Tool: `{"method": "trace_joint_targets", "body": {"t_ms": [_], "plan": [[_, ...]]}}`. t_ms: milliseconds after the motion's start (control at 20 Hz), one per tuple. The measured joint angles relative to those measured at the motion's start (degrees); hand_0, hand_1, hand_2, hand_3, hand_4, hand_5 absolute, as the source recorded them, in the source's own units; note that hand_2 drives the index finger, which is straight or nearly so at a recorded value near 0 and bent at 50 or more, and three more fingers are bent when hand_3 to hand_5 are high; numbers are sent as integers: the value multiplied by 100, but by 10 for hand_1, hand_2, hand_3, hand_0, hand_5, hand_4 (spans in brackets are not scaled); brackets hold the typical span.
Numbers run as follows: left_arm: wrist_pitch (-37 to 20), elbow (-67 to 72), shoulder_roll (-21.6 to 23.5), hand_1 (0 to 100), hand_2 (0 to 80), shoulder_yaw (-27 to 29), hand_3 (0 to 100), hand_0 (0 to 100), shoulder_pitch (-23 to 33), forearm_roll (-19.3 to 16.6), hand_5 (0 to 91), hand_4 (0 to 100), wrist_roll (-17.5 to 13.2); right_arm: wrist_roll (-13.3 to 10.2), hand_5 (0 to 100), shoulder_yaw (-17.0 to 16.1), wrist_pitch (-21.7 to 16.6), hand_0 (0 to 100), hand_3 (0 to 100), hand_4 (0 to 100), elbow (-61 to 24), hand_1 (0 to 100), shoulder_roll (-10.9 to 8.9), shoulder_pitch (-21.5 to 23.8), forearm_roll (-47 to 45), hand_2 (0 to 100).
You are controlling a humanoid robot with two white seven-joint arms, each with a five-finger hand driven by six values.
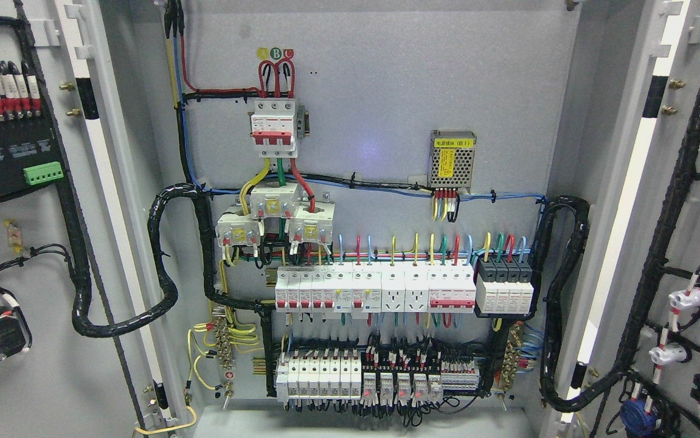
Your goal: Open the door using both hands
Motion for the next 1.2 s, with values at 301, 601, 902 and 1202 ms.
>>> {"method": "trace_joint_targets", "body": {"t_ms": [301,601,902,1202], "plan": [[9,-68,56,0,0,-27,0,0,28,19,0,0,-10,-2,0,-89,-12,0,0,0,-79,0,16,111,-152,0],[11,-221,86,0,0,-64,0,0,68,26,0,0,-24,-26,0,-162,-19,0,0,0,-132,0,18,198,-204,0],[16,-387,101,0,0,-88,0,0,118,27,0,0,-25,-8,0,-230,-20,0,0,0,-160,0,8,260,-224,0],[9,-542,107,0,0,-105,0,0,222,28,0,0,-26,-5,0,-274,-22,0,0,0,-170,0,-1,297,-235,0]]}}
